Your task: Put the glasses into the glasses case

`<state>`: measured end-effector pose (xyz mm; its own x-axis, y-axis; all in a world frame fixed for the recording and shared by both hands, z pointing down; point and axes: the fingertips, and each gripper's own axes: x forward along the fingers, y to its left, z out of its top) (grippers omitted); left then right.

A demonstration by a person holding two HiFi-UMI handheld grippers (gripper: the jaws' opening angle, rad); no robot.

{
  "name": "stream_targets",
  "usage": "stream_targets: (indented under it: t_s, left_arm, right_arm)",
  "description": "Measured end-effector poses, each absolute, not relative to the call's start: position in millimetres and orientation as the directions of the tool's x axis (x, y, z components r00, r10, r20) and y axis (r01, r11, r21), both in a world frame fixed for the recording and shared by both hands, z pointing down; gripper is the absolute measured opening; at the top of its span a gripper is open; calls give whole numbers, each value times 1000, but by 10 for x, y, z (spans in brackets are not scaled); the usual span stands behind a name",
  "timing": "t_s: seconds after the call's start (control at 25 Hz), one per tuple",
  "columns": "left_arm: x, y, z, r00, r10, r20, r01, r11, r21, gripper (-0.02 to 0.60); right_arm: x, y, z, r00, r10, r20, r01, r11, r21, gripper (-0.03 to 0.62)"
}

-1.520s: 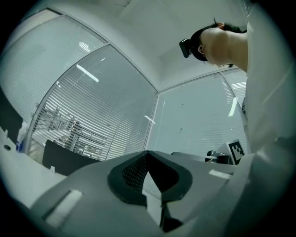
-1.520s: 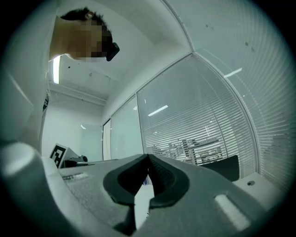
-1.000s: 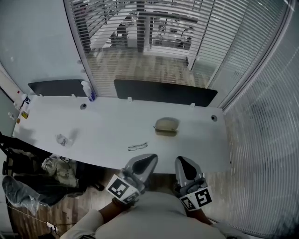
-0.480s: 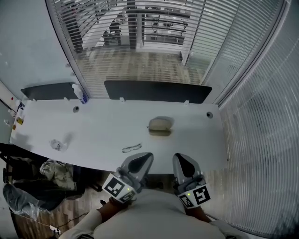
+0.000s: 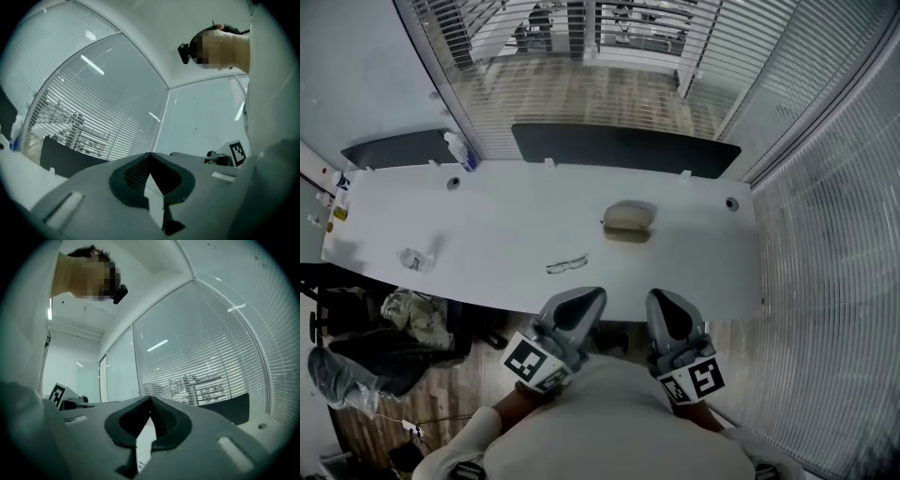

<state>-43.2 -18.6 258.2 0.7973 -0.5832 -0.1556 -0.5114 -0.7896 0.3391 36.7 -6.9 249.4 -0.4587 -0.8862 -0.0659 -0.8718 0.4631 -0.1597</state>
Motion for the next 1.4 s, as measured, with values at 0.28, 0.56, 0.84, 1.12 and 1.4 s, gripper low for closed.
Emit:
stream_targets:
  t_s: [0.28, 0.56, 0.84, 1.12, 1.4]
  left_arm:
    - [-470, -163, 2892, 791, -605, -93, -532, -754, 386, 2]
    - [-493, -143, 3088, 790, -610, -60, -543, -743, 391, 2]
    - [-663, -282, 3175, 778, -629, -2, -594, -736, 324, 3]
    - [-659, -317, 3360, 792, -610, 35, -591, -751, 295, 3]
    - [-718, -425, 3620, 798, -597, 81, -595, -760, 260, 5]
  right_arm:
    - [261, -51, 2818, -491, -871, 14, -853, 478, -211, 2]
    - [194, -41, 3006, -514, -856, 53, -839, 489, -240, 2]
    - [162, -103, 3031, -545, -837, 50, -820, 520, -241, 2]
    - [8, -186, 3204, -584, -809, 65, -800, 560, -218, 2]
    - [-136, -305, 3444, -600, -794, 98, -792, 572, -216, 2]
